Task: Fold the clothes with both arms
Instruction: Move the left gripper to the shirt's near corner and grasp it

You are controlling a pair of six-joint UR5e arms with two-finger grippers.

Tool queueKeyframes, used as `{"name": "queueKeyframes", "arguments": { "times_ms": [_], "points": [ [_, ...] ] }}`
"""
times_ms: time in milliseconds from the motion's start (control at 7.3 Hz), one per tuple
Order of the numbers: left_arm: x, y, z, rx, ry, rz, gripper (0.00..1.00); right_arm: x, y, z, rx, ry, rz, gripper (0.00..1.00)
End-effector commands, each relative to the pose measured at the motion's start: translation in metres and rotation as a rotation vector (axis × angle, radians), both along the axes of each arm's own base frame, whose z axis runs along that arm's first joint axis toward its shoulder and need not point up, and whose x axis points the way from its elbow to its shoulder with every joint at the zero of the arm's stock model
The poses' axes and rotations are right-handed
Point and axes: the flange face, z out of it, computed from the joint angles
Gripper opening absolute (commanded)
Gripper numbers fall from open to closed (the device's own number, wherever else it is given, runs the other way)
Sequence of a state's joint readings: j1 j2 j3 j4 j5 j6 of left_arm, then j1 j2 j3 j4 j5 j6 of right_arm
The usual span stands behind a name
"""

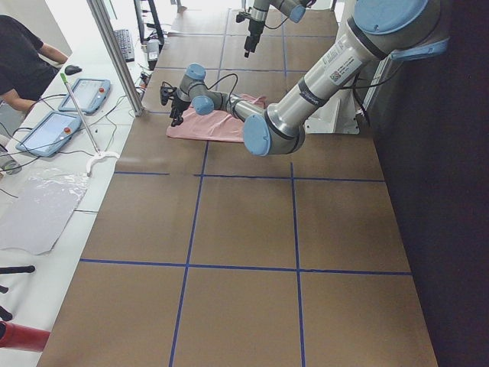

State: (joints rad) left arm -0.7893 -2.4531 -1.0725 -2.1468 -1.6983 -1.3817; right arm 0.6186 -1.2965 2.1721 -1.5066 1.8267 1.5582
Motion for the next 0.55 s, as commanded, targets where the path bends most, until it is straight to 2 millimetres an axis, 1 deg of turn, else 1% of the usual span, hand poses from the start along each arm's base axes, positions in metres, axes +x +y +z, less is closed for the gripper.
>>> {"name": "queueKeyframes", "arguments": {
  "times_ms": [0,137,274,411],
  "points": [
    [-0.060,0.081,0.019,-0.065,0.108,0.053,1.00,0.001,-0.001,-0.001,0.007,0.002,0.009,1.00],
    [-0.080,0.121,0.025,-0.140,0.131,0.057,1.00,0.000,-0.001,0.001,0.005,0.005,0.007,1.00],
    [-0.085,0.167,0.022,-0.208,0.161,0.060,1.00,0.000,-0.001,0.001,0.005,0.005,0.007,1.00],
    [-0.078,0.210,0.022,-0.282,0.164,0.063,1.00,0.000,-0.001,0.001,0.005,0.006,0.007,1.00]
  ]
}}
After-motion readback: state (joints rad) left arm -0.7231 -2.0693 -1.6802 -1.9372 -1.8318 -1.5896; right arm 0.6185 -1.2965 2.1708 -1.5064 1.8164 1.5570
